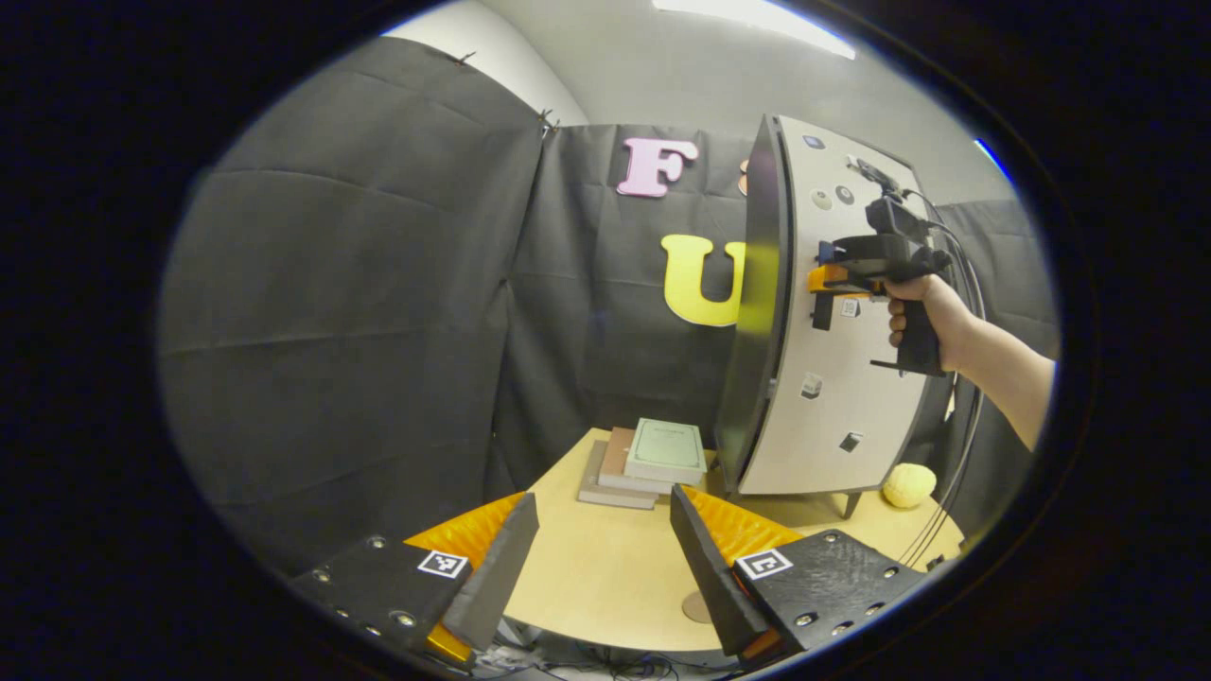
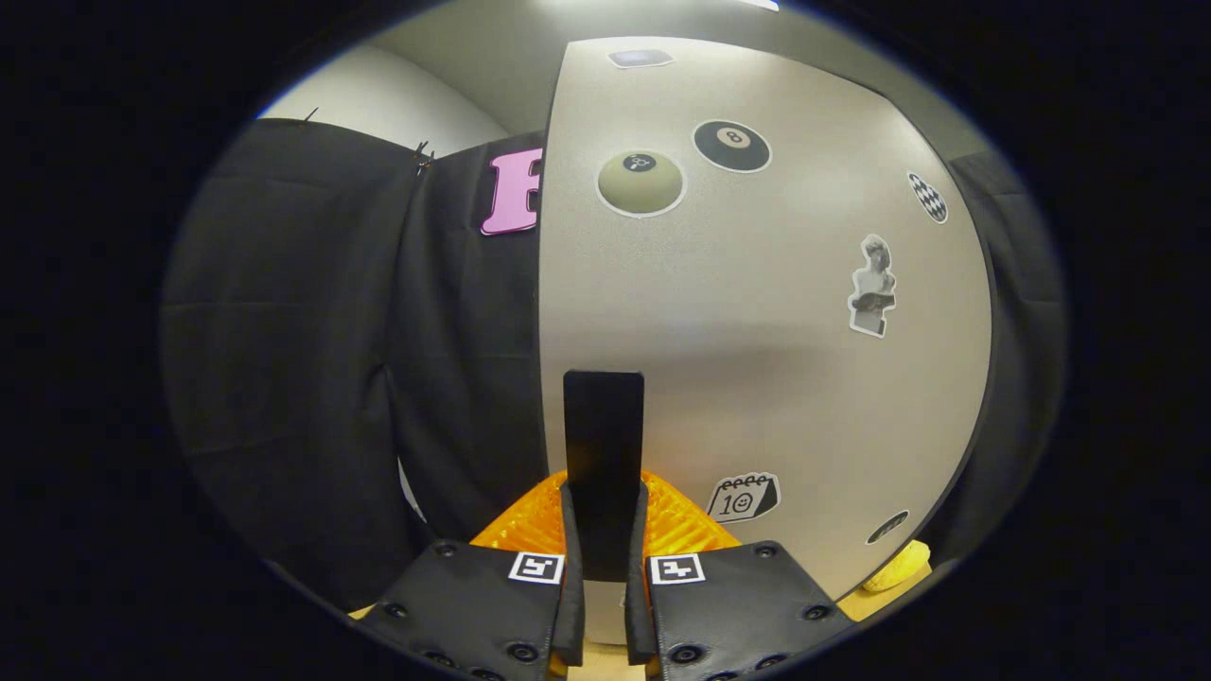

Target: Open the cabinet door with the right hand, grasp the bottle in the cabinet with the left hand and place it on the coaster, then close the cabinet door with the right hand.

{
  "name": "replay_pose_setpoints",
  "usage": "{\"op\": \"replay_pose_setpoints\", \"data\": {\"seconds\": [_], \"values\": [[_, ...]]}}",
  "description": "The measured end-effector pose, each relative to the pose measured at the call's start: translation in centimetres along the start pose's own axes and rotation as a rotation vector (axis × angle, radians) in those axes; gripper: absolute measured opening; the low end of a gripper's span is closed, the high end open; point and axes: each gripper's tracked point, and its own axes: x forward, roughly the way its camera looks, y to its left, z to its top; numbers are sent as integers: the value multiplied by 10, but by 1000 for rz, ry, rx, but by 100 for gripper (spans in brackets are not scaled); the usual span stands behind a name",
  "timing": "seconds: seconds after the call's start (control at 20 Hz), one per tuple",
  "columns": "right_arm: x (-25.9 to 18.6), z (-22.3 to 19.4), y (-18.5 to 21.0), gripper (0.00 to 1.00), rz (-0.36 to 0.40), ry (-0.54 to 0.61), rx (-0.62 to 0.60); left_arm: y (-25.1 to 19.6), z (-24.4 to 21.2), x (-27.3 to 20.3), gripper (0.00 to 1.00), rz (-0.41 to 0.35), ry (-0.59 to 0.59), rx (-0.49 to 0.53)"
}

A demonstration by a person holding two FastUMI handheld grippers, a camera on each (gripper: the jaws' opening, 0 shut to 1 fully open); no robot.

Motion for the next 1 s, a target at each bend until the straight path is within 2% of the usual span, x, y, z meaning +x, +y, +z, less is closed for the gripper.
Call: {"op": "replay_pose_setpoints", "data": {"seconds": [0.3, 0.55, 1.0], "values": [[-39, 1, 8, 19, 102, -4, 24, -10, 1, -4, 85, -40, 8, 0], [-51, -1, 2, 19, 163, -22, 27, -15, 13, -9, 85, -71, 22, 2], [-56, -3, -7, 19, 192, -13, 46, -17, 10, -10, 85, -91, 30, 33]]}}
